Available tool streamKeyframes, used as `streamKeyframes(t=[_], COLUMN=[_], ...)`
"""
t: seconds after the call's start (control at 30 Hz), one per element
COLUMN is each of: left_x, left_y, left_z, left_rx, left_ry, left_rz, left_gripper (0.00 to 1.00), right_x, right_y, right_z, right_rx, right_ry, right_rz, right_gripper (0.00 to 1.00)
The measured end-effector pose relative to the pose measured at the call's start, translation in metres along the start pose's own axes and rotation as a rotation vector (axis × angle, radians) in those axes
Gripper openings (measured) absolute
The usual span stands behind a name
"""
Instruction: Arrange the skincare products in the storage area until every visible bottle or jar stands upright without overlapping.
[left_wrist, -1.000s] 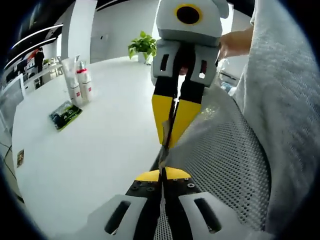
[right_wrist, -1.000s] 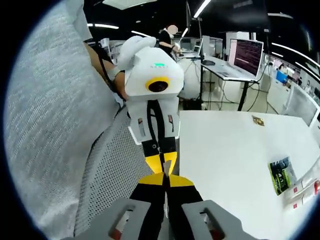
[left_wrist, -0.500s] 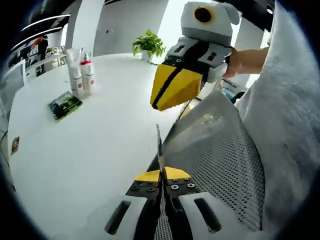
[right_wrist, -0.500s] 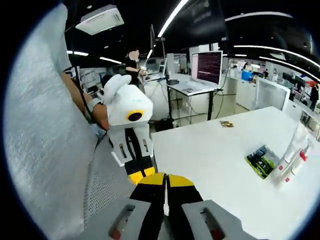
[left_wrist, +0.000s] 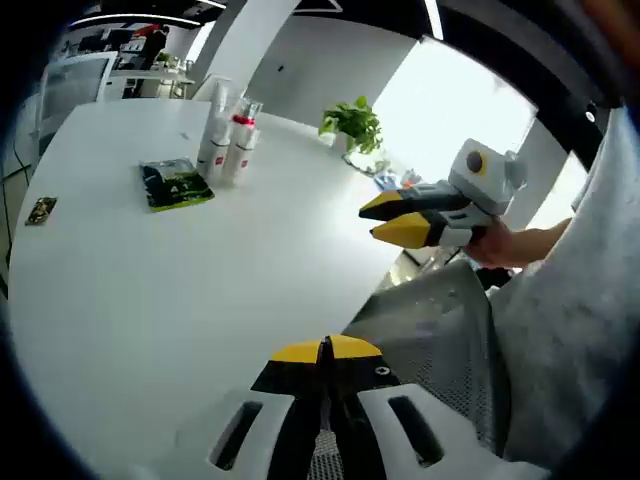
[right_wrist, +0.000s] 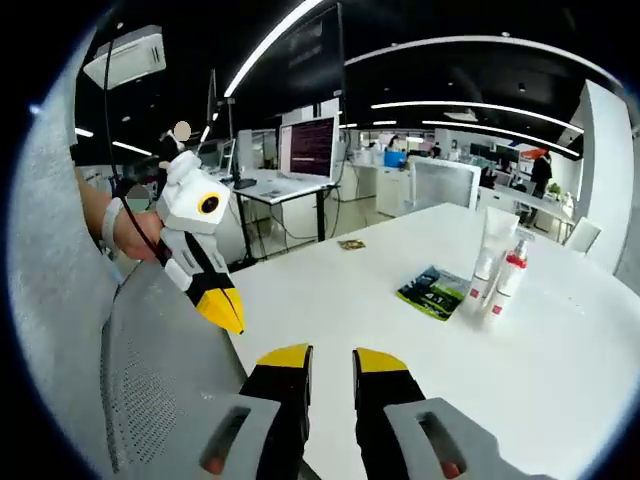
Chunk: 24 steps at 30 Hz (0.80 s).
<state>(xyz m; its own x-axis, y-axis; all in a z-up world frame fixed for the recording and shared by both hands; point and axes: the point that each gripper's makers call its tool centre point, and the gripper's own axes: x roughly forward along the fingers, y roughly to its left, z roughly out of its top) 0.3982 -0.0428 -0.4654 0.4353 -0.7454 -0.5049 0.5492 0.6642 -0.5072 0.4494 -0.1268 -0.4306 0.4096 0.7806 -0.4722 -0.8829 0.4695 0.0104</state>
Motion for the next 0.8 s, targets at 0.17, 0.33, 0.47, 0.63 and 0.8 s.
streamKeyframes(t=[0.17,0.33,0.47,0.63,0.8], left_x=[-0.006,-0.006,-0.007,-0.01,-0.017], left_y=[0.006,0.012,0.016,0.018,0.024], left_z=[0.013,0.017,0.015,0.008,0.009], left_rx=[-0.019,-0.046,-0.05,-0.053,-0.069], left_ry=[-0.028,-0.043,-0.031,-0.011,-0.027], left_rz=[0.018,0.025,0.043,0.058,0.087], left_gripper=[0.0,0.0,0.0,0.0,0.0], right_x=[-0.008,-0.01,-0.007,-0.001,0.0], right_y=[-0.014,-0.019,-0.019,-0.017,-0.021], right_z=[-0.01,-0.022,-0.031,-0.039,-0.051], right_rx=[0.015,0.033,0.007,-0.065,-0.095], right_ry=[0.006,0.033,0.064,0.111,0.17], right_rz=[-0.067,-0.102,-0.117,-0.125,-0.146], right_gripper=[0.06,0.05,0.03,0.02,0.02])
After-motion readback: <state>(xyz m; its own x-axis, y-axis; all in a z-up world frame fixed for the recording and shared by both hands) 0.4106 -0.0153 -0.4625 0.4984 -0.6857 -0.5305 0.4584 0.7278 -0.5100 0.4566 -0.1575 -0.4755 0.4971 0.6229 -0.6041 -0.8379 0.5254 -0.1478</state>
